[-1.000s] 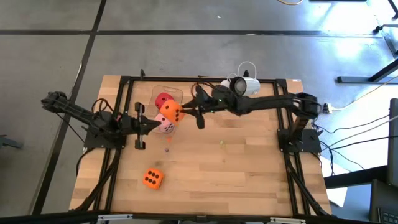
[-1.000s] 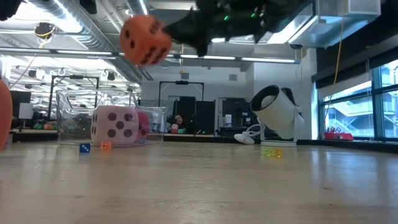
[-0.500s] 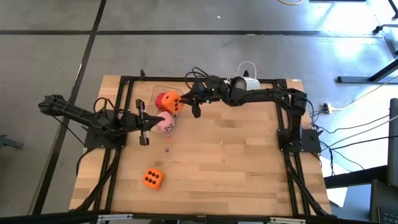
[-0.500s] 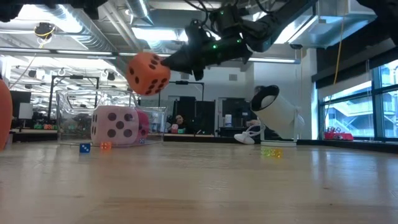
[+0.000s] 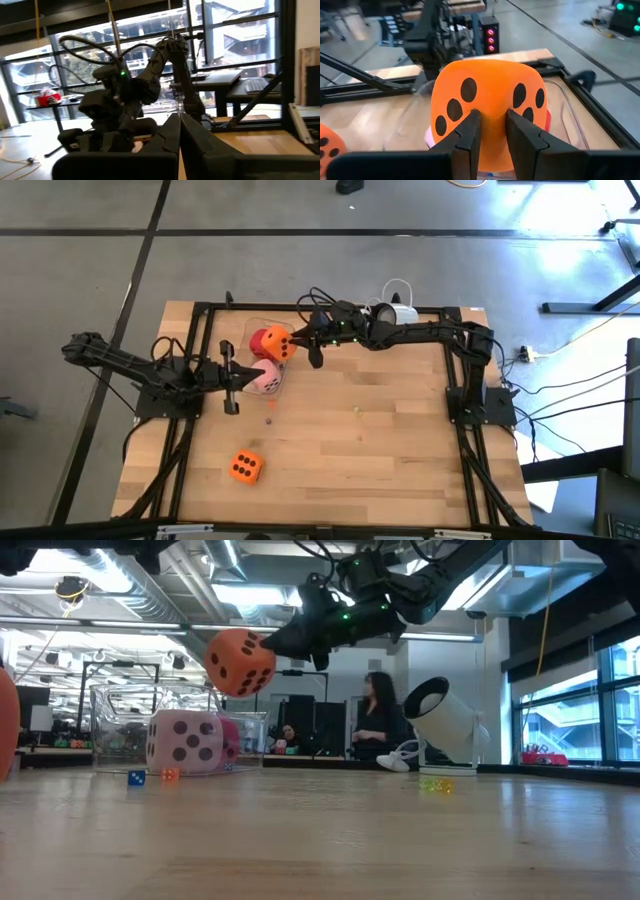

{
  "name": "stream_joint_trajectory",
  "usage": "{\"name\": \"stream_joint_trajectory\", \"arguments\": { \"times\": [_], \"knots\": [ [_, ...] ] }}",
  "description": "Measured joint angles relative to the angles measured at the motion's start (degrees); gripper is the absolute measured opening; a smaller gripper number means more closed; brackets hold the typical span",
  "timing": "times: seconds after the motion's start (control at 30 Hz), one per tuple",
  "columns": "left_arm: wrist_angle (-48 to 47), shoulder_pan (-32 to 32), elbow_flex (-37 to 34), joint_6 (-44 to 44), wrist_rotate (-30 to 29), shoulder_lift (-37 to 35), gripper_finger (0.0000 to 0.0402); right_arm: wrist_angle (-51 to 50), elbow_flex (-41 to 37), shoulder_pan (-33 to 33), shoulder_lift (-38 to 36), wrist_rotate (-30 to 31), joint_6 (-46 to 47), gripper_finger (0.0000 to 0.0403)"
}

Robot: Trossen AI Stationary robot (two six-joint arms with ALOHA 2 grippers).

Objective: Pick & Place Dice
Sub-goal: Put the large orange die into the transparent bin

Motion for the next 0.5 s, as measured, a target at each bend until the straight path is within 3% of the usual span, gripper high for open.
{"name": "stream_joint_trajectory", "arguments": {
  "times": [0.5],
  "knots": [
    [0.04,-0.04,0.00,-1.18,2.26,0.00,0.0004,-2.90,0.02,0.04,0.09,5.65,0.98,0.0081]
  ]
}}
